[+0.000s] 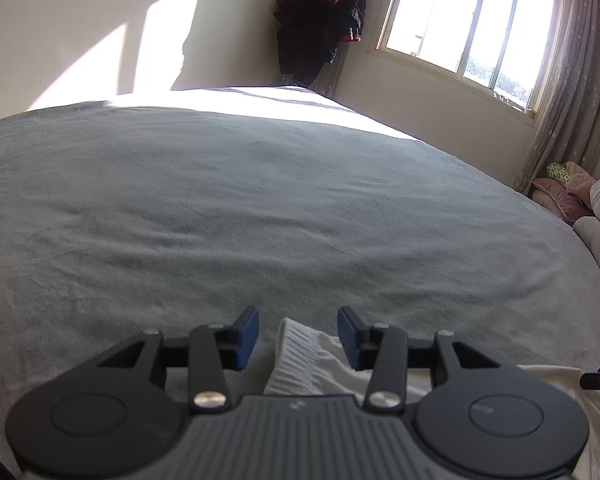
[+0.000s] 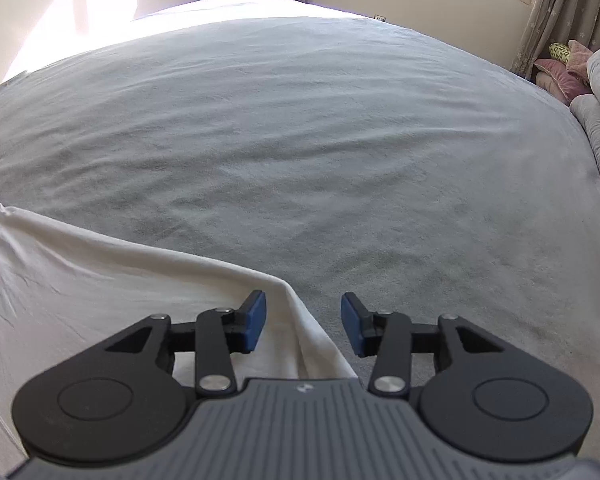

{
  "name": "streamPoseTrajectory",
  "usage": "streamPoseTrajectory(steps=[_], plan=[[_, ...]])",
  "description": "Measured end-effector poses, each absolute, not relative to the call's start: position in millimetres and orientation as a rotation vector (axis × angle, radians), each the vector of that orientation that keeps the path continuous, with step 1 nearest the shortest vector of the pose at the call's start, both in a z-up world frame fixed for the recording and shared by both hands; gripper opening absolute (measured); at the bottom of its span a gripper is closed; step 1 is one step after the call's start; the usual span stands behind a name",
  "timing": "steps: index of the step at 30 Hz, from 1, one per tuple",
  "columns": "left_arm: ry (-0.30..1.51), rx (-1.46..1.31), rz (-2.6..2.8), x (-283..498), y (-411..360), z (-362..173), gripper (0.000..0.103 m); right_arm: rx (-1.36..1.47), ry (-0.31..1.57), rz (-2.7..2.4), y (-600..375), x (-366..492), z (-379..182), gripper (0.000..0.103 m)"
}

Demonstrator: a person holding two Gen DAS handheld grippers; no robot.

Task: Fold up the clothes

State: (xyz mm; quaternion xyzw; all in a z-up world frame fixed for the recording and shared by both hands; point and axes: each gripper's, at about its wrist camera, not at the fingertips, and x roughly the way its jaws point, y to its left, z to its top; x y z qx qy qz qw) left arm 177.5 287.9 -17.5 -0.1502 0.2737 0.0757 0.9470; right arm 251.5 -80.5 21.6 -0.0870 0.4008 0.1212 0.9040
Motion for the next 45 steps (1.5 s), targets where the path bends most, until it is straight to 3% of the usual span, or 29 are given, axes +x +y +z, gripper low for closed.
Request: streamPoseTrajectory(steps=[8,17,28,31,33,36,45], plan=[[0.594,-0.313,0.0,159,239,13,0.048,-0.108,0.872,0.23,-156,194,41,0.052],[0.703,-0.283,-0.181,154,180,2,0.048,-0.017,0.902,0.149,-246,120,54,0.052],[0.777,-0.24,-0.242,157,132,-4,0.048,-0.015,1.013,0.183,-286,73,27,0.051],[0.788,-0.234,-0.239,165,126,-5,0.048,-0.032,1.033,0.209,-287,67,20,0.044],[0.795,-0.233,-0.232,172,122,-8,0.048,-0.043,1.045,0.226,-288,63,15,0.024],[0.807,-0.227,-0.225,183,114,-13,0.048,-0.066,1.058,0.241,-290,60,10,0.005],[0.78,-0.093,-0.202,216,103,-19,0.047,-0.284,0.945,0.034,-302,119,37,0.004]])
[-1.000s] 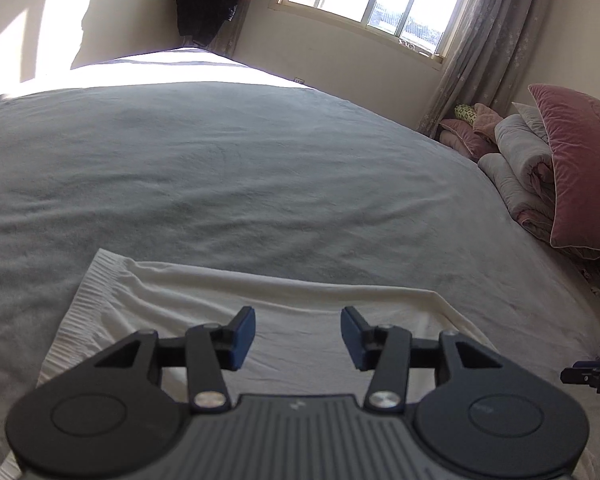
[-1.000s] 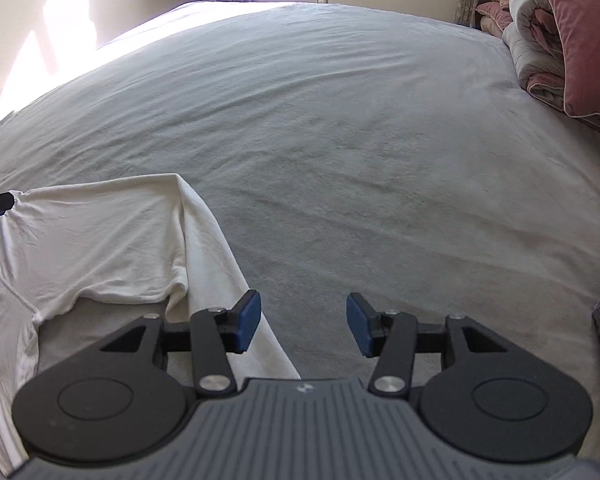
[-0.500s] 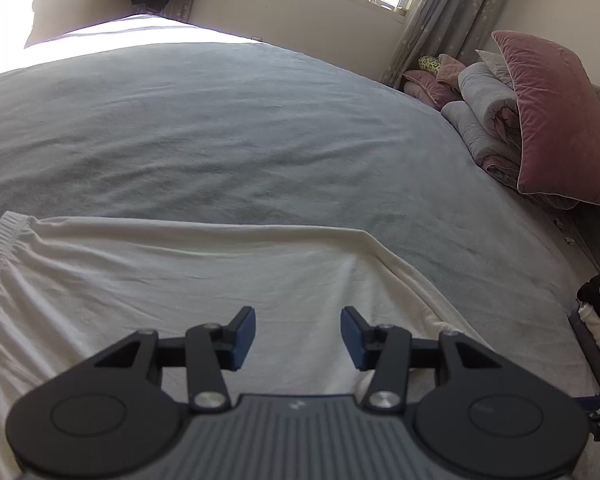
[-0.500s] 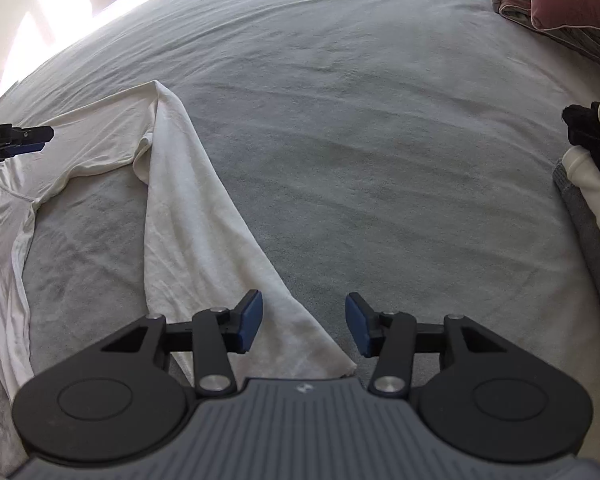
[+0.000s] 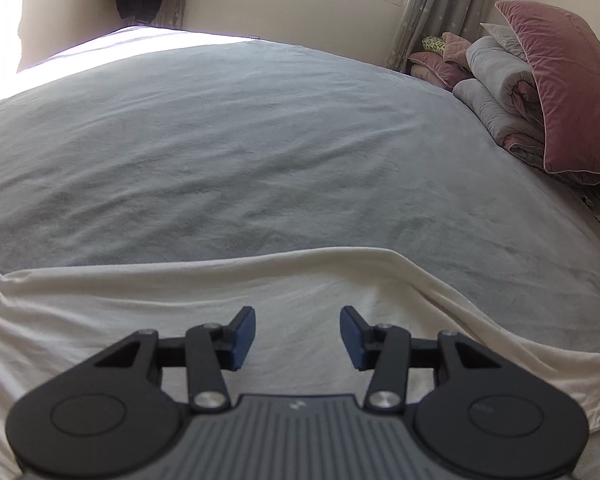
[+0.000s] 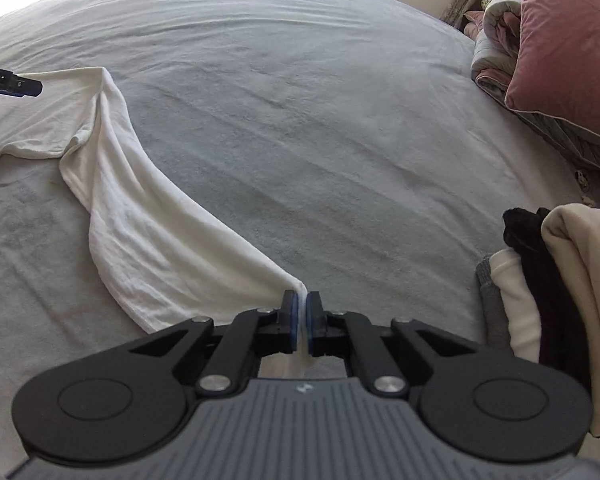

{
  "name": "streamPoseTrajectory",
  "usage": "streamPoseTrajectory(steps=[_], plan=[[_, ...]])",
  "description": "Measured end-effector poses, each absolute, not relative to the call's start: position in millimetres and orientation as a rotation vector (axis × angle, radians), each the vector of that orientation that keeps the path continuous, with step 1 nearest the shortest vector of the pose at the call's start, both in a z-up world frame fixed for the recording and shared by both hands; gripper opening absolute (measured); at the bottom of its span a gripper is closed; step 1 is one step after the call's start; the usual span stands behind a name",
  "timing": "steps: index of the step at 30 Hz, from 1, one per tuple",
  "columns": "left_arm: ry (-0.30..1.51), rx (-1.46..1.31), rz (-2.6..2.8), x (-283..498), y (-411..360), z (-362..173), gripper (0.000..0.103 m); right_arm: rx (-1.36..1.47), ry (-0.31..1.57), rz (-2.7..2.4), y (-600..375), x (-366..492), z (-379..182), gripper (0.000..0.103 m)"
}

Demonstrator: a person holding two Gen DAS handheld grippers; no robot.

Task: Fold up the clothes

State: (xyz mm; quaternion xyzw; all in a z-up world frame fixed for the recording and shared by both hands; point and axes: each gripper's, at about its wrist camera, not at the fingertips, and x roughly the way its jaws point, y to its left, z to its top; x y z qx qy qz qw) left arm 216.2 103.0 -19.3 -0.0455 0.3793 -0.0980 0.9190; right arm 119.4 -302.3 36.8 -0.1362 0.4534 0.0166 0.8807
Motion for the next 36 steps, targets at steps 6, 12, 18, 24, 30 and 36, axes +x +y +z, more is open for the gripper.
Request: streamPoseTrajectory(steps=[6,12,18,24,30,36], plan=[[0.743,0.043,-0.198,242,109,-24,0.048,-0.371,0.861,-0.087,-309,174,48,0.004],[0.747,0.103,-0.26,261,115,-32,0.048,-0.451,0.785,-0.176,-306,223,47,0.004],[0.736,0.113,-0.274,262,107,-30,0.047,-0.431,0.761,-0.213,-312,256,39,0.004],[0.685,0.133,-0.348,233,88,-15,0.048,-0.326,0.793,-0.211,-318,283,15,0.005],[0.631,0.14,-0.474,201,70,1,0.048,-0.118,0.798,-0.202,-339,279,17,0.038],[0.602,0.155,-0.603,166,47,3,0.048,0.101,0.788,-0.206,-372,252,30,0.04]])
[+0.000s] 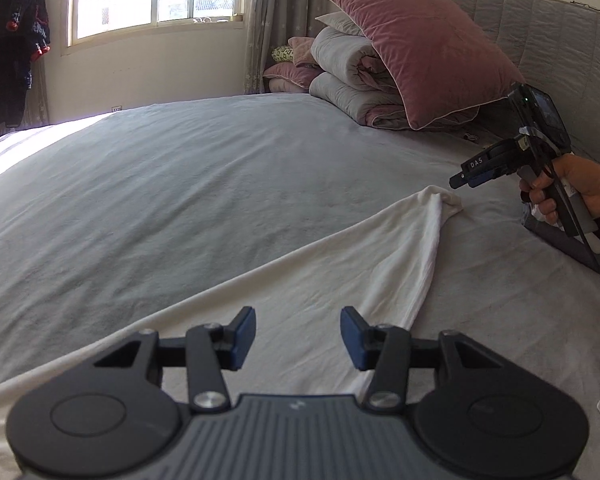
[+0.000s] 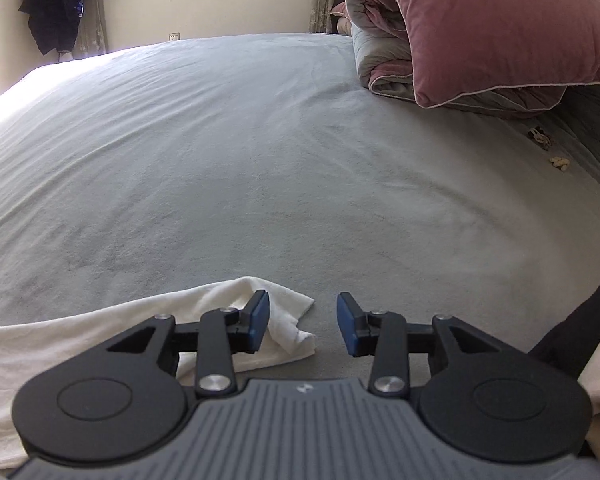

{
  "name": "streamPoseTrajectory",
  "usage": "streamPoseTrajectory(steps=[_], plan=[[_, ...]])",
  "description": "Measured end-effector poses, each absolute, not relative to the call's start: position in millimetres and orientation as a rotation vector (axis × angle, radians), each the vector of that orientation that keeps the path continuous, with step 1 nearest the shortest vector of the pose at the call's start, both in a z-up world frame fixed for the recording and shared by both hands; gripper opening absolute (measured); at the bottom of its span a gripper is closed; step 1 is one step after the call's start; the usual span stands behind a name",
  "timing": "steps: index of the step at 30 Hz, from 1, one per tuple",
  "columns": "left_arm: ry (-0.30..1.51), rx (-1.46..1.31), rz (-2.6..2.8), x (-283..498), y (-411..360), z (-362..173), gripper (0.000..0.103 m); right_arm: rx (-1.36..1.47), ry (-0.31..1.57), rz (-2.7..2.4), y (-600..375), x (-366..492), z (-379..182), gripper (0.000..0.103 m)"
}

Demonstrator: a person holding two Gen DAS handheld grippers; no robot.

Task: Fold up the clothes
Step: 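Pull the held trouser hem with the right gripper toward the waistband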

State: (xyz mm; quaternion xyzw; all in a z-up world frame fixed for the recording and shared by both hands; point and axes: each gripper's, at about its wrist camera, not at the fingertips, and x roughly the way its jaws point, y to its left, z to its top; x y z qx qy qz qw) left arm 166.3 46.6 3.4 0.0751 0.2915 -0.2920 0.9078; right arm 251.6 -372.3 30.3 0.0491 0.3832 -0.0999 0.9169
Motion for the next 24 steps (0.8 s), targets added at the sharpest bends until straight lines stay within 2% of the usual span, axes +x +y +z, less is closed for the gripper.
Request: streamPoseTrajectory(steps=[8,15,19,21,24], plan=[[0.613,0.209,-0.761,139,18,-12,0.048,0.269,0.844,-0.107,-382,231,4,0.04],[0.657,0.242,-0.758,137,7,-25,0.048,0.291,0.785,-0.196,-392,257,0,0.029],[0.656,0.252,-0.759,133,7,-28,0.048,0.345,0.75,-0.247,-401,254,9,0.029],[0.645,0.261,-0.762,132,7,-30,0.034,0.353,0.762,-0.228,-401,248,10,0.029],[0.655,0.264,-0.754,134,6,-35,0.032,0.364,0.78,-0.199,-400,239,13,0.029]])
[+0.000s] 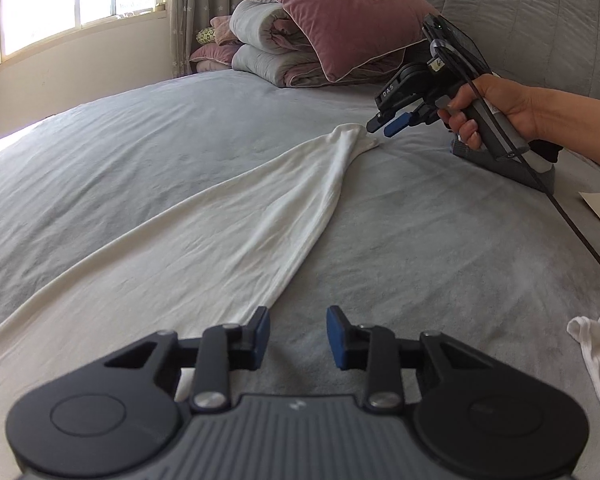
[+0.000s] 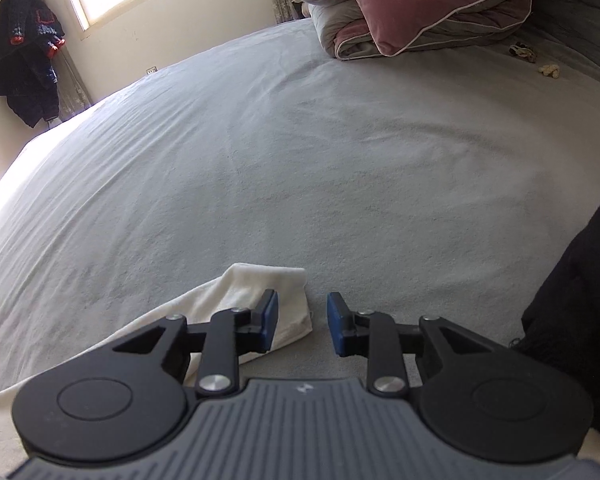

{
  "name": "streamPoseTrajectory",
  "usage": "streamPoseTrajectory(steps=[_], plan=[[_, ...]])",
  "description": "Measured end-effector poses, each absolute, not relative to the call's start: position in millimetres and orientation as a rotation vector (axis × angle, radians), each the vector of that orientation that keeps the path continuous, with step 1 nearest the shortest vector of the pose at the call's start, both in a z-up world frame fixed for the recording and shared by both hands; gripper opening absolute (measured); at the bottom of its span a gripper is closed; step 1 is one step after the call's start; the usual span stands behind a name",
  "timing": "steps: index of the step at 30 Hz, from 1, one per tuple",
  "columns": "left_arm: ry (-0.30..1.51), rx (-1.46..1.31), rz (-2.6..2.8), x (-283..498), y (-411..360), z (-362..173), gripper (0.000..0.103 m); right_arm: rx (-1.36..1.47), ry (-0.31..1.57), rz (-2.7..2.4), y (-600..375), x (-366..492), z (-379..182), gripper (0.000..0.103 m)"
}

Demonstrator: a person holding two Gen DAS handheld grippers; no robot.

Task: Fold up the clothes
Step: 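Pull the held trouser hem with the right gripper toward the waistband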

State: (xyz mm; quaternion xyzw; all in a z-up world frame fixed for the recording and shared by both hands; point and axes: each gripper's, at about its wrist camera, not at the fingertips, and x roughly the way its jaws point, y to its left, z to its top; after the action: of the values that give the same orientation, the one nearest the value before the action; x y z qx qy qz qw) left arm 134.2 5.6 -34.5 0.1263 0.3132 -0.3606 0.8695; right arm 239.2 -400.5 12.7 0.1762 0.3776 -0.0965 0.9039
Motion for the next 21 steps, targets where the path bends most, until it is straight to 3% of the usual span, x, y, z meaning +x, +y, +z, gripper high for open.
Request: streamPoseTrajectory(steps=[7,9,10,16,18,21], plan=[[0.667,0.275,-0.706,137,-2,-41,0.03,0.359,0.8,-0.174,-384,245,-6,0.027],[0.672,0.267,-0.692,139,-3,-41,0.028,0.308,0.783,-0.198,-376,248,-12,0.016],[0.675,0.257,-0.682,141,-3,-41,0.027,0.293,0.785,-0.198,-375,249,-12,0.003],[0.683,0.223,-0.633,149,-4,-42,0.019,0.241,0.791,-0.205,-385,240,7,0.002],[0.678,0.23,-0.613,149,-5,-41,0.0,0.215,0.791,-0.202,-391,234,16,0.002],[0.683,0.186,-0.632,149,2,-34,0.0,0.21,0.799,-0.193,-398,226,23,0.002]])
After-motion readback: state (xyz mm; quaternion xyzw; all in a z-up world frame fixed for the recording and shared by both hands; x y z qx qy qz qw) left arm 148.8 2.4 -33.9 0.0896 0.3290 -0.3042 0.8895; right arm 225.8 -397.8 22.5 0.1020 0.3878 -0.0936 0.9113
